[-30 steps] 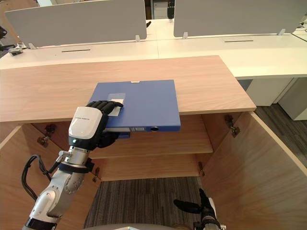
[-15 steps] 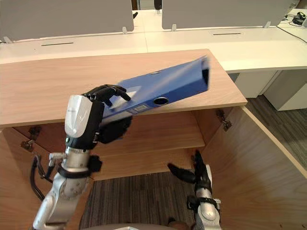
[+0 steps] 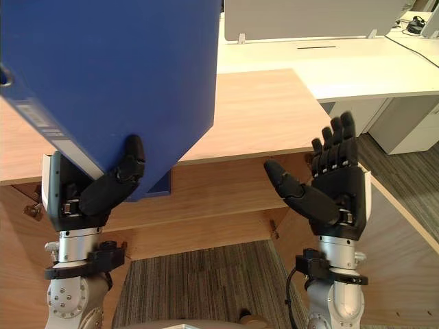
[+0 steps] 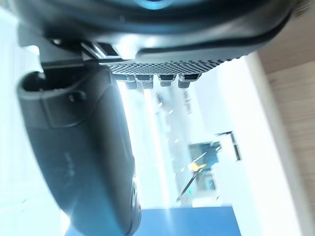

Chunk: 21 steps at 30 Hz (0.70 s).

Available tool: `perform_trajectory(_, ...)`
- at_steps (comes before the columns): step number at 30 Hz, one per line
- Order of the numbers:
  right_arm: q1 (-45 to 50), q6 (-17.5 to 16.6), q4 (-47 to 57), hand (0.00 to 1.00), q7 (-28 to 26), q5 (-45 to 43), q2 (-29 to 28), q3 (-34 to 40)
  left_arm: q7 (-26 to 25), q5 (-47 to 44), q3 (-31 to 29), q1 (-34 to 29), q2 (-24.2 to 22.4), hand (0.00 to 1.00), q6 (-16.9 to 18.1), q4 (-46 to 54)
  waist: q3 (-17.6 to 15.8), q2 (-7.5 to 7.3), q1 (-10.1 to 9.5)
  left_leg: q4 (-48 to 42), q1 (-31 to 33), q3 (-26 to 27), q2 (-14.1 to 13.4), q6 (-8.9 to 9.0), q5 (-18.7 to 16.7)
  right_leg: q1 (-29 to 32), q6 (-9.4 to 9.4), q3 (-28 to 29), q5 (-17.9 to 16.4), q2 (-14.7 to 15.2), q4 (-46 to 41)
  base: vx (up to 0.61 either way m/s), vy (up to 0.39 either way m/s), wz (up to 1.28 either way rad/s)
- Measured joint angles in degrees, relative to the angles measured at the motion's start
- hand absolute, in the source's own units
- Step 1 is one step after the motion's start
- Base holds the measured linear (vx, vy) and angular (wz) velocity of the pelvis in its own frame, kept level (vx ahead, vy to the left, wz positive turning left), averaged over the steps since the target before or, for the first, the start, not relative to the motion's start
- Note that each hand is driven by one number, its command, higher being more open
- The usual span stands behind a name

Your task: Walk over to the cabinet, pick up the folder, carry it to the office cabinet, place the folder inside the office cabinet, then close the office cabinet door

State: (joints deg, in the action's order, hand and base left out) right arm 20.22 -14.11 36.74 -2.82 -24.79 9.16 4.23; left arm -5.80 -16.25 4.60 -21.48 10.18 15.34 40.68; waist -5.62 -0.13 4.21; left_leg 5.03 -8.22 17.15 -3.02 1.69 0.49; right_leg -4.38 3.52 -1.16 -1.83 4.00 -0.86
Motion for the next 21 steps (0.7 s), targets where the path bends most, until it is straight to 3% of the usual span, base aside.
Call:
perform_trajectory(3, -4.1, 0.0, -0.08, 1.0, -0.75, -0.1, 5.69, -0.81, 3.17, -4.19, 1.54, 0.0, 1.81, 0.0, -0.04, -0.04, 0.0, 0.01, -0.04, 0.0, -0.01, 0.0, 0.04, 0.0, 0.01, 0.0, 0.08, 0.0, 0.05, 0.0, 0.0, -0.01, -0.01, 0.0)
perform_trajectory(7, -12.0, -0.74, -3.93, 1.0, -2.96, -0.29, 16.22, -5.0, 9.94, -11.22, 4.85, 0.05, 8.07, 0.0, -0.23, -0.43, 0.02, 0.04, -0.13, 0.0, -0.02, -0.18, 0.06, -0.06, 0.06, -0.15, 0.19, -0.21, 0.12, 0.06, -0.01, -0.02, -0.021, 0.02)
perform_trajectory(15, -16.64, -0.55, -16.53, 1.0, -4.41, -4.15, 26.85, -9.94, 15.05, -19.81, 4.82, 0.08, 17.06, 0.0, -1.35, -4.86, 0.02, 0.16, -0.42, 0.0, 0.47, -2.32, 0.26, -0.26, 0.49, -0.66, 0.22, -2.24, 0.1, 0.34, -0.01, -0.02, -0.026, 0.14)
perform_trajectory(16, -17.37, -0.53, -17.71, 0.0, -4.7, -5.29, 28.28, -11.17, 15.17, -21.51, 4.85, 0.05, 18.06, 0.0, -1.86, -5.57, 0.02, 0.17, -0.46, 0.0, 0.57, -2.52, 0.26, -0.26, 0.56, -0.67, 0.22, -2.44, 0.1, 0.35, -0.01, -0.02, -0.029, 0.08)
perform_trajectory(21, -19.12, -0.24, -21.51, 0.0, -7.26, -9.61, 33.02, -14.61, 16.29, -25.49, 4.86, 0.05, 21.68, 0.0, -2.78, -7.56, 0.04, 0.23, -1.04, 0.0, 0.78, -3.16, 0.35, -0.3, 0.8, -0.77, 0.22, -3.1, 0.1, 0.52, -0.01, -0.02, -0.026, 0.08)
